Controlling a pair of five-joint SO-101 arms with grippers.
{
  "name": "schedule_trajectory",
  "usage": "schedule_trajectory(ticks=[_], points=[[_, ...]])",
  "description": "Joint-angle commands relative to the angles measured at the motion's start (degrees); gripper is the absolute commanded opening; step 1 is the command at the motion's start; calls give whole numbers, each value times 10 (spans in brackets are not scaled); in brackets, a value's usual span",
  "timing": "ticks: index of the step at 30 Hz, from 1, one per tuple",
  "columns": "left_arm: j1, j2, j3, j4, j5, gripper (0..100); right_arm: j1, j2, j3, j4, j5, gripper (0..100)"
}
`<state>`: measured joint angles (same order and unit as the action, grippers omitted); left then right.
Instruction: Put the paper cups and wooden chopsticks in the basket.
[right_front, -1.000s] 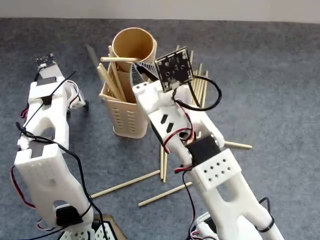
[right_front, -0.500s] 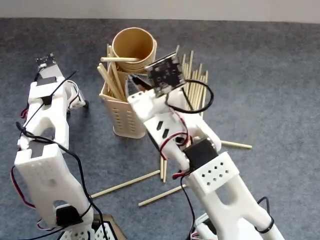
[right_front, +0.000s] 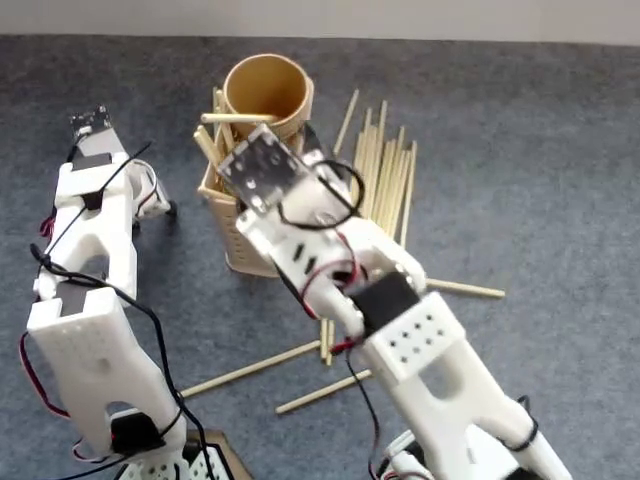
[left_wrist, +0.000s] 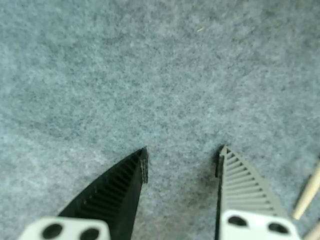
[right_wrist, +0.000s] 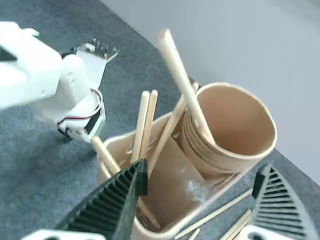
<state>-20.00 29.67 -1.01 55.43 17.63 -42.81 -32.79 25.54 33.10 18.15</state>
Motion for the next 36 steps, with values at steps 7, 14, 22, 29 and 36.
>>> schedule_trajectory(ticks=[7, 14, 22, 29, 36], points=[[13, 1, -16, -5, -9, 245, 2, 161, -213, 5, 5, 328], [13, 1, -16, -6, -21, 245, 7, 244, -298, 11, 7, 328], [14, 1, -17, -6, -22, 245, 26, 247, -343, 39, 27, 61], [16, 1, -15, -6, -22, 245, 37, 239, -431, 97, 32, 37], [16, 1, -15, -6, -22, 245, 37, 233, -493, 123, 33, 5]])
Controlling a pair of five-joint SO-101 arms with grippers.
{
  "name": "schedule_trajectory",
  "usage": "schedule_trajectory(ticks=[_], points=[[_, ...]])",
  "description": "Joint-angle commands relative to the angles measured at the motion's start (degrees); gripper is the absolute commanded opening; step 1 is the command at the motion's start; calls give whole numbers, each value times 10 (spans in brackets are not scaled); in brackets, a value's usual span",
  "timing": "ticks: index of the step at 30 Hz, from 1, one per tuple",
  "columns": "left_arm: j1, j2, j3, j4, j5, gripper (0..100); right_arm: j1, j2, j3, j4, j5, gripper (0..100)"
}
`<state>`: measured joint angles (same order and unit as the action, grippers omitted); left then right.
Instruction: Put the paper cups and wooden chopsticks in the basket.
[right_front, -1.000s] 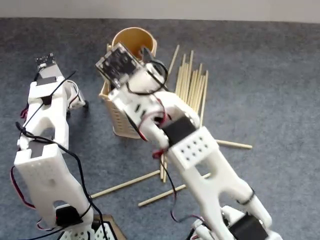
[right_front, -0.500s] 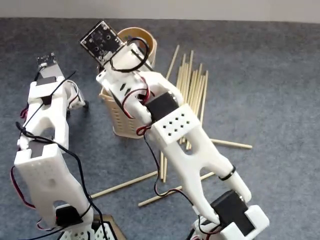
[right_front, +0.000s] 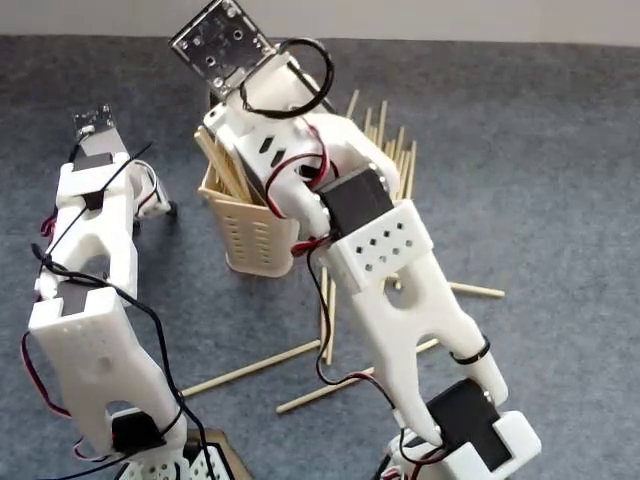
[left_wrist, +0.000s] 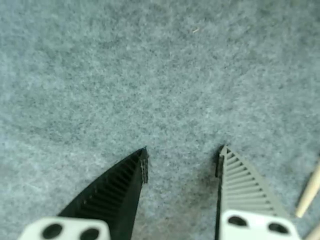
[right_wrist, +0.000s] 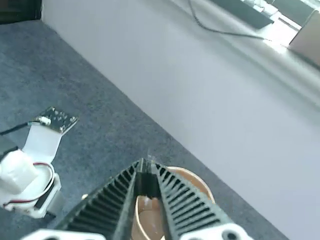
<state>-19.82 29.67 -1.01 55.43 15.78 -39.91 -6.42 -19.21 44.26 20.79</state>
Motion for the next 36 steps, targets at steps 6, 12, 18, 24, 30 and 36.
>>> schedule_trajectory(ticks=[6, 12, 18, 24, 30, 36], points=[[15, 1, -15, -6, -4, 245, 32, -32, -117, 162, 5, 29], [15, 1, -18, -6, -4, 245, 17, -28, -230, 358, -43, 251], [15, 1, -16, -5, -4, 245, 17, -13, -137, 324, -46, 263], [15, 1, -17, -6, -4, 245, 14, -15, -11, 271, -46, 263], [15, 1, -18, -6, -4, 245, -2, -15, 32, 203, -46, 263], [15, 1, -18, -6, -4, 245, 1, -10, 34, 99, -44, 262]])
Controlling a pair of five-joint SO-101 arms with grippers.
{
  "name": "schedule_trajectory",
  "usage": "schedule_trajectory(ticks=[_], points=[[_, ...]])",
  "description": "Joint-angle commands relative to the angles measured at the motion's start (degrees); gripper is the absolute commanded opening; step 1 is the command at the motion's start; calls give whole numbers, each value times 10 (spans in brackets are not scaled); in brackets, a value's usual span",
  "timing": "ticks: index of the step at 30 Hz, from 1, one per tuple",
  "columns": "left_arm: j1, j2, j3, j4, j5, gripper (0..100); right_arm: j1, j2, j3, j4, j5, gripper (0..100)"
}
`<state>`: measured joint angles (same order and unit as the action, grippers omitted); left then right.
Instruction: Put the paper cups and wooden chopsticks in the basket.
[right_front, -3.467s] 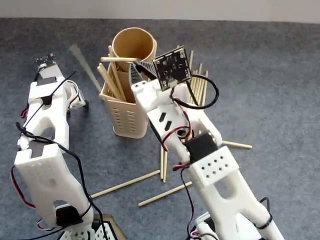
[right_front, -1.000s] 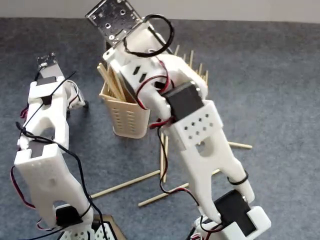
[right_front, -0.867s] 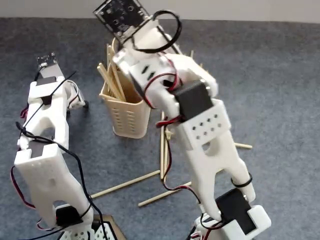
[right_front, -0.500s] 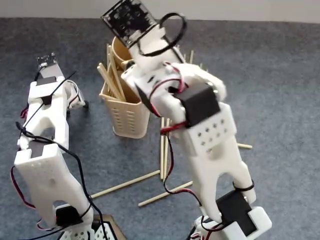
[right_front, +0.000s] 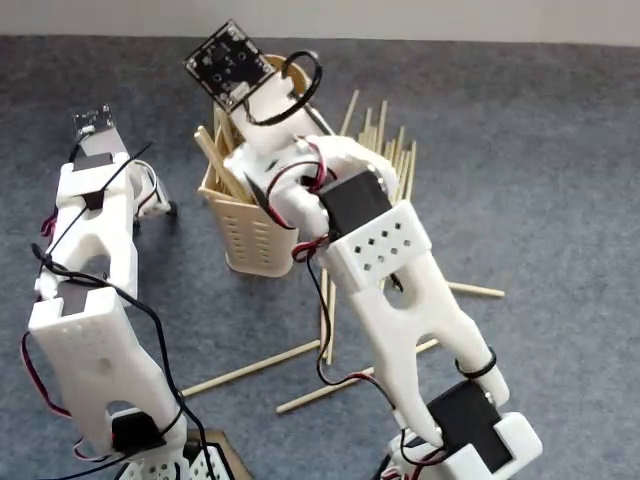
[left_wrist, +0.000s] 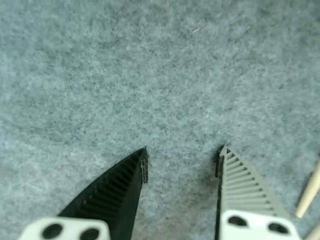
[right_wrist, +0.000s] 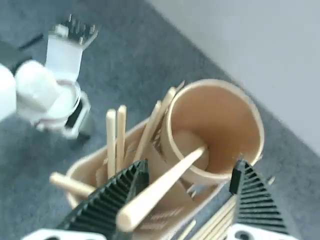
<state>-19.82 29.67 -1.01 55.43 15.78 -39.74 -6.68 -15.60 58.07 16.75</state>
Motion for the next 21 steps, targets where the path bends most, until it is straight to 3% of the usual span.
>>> schedule_trajectory(ticks=[1, 3, 6, 13, 21], points=[[15, 1, -18, -6, -4, 245, 0, -5, -1, -41, -3, 253], [15, 1, -18, -6, -4, 245, 0, -2, 12, -40, -3, 184], [15, 1, -18, -6, -4, 245, 12, 0, 41, -43, -5, 0], [15, 1, -18, -6, -4, 245, 31, -1, 3, -42, -5, 6], [15, 1, -18, -6, -4, 245, 28, -1, -152, -13, -5, 6]])
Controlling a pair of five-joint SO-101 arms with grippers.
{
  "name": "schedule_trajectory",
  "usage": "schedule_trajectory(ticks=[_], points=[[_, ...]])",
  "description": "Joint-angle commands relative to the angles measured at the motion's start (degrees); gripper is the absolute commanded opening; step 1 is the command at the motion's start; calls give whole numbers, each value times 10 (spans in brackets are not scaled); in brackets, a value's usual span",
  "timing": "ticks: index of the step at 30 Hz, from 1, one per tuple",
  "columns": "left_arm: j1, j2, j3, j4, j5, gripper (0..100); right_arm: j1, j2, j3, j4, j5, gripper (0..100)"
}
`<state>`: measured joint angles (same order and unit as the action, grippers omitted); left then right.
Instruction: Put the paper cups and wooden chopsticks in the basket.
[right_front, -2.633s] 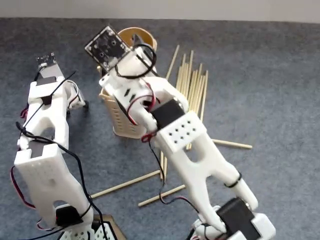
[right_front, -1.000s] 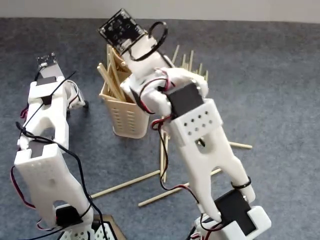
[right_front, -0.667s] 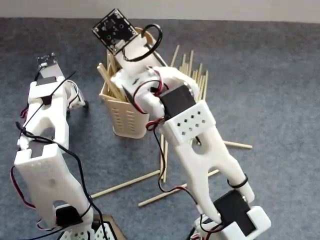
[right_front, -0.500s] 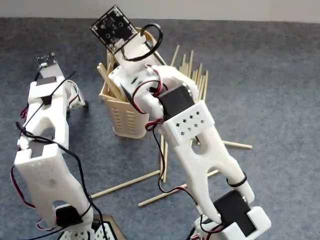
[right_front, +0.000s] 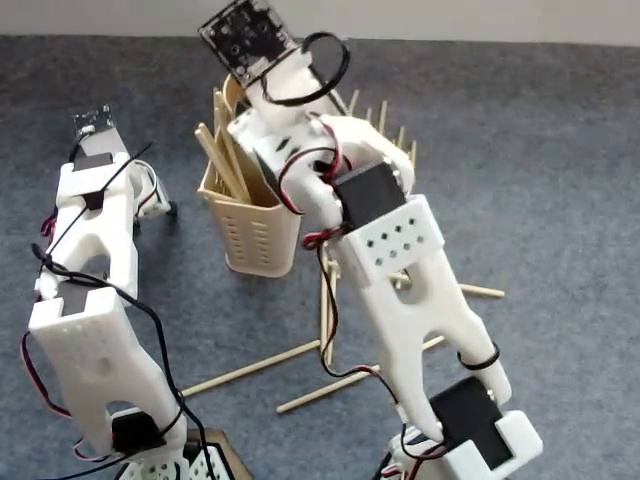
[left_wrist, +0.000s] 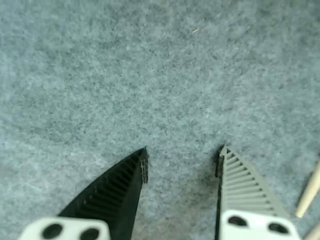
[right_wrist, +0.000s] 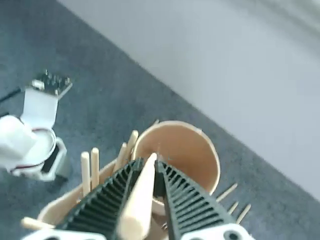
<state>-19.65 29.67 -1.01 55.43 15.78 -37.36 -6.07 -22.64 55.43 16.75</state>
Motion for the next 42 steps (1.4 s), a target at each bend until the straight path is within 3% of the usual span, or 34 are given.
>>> schedule_trajectory(ticks=[1, 8, 14, 27, 34, 39, 42], points=[[13, 1, -18, -6, -4, 245, 4, -7, -120, 29, -4, 6], [18, 2, -19, -7, -4, 245, 2, -1, -444, 268, -4, 5], [19, 2, -15, -7, -4, 245, -33, 0, -371, 415, -13, 5], [18, 2, -15, -6, -4, 245, -33, -6, -163, 360, -26, 22], [18, 2, -16, -6, -4, 245, 1, -7, -175, 371, -45, 311], [18, 2, -17, -6, -4, 245, 29, -7, -240, 419, -54, 321], [18, 2, -16, -6, -4, 245, 90, -7, -317, 451, -76, 321]])
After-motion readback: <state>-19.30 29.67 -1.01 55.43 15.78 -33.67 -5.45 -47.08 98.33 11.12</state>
